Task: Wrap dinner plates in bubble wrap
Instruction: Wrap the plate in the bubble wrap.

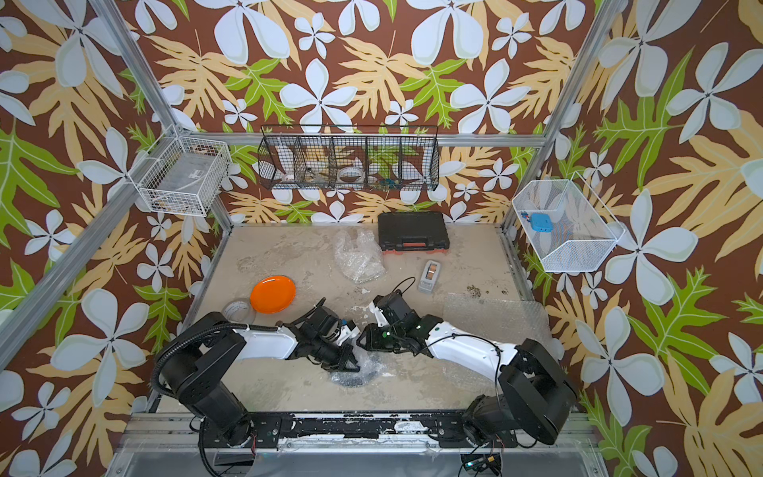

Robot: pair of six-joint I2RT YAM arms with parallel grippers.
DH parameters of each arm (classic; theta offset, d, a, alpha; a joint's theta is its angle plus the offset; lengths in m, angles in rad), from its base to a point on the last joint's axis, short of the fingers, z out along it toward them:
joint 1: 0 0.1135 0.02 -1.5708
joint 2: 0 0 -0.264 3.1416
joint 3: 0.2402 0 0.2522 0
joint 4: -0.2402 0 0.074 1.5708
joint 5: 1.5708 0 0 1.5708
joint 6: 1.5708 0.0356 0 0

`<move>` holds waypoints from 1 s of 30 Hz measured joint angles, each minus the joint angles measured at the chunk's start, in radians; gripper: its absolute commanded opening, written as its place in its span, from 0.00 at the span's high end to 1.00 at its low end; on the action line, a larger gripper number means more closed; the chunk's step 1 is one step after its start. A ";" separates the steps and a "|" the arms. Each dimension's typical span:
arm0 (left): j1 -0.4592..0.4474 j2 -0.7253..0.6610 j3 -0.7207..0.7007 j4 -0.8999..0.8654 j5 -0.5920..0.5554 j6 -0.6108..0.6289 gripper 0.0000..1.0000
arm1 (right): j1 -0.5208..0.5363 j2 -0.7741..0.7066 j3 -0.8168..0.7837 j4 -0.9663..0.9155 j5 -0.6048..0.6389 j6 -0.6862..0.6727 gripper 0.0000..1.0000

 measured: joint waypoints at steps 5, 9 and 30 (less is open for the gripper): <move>0.000 0.002 0.000 0.003 0.002 -0.007 1.00 | 0.003 0.073 0.035 -0.016 -0.009 -0.024 0.46; 0.000 0.002 0.000 0.003 0.002 -0.013 1.00 | 0.007 0.145 0.044 -0.001 -0.045 -0.032 0.69; -0.001 -0.143 -0.031 -0.079 -0.154 -0.068 1.00 | 0.011 0.130 -0.143 0.104 -0.076 -0.023 0.90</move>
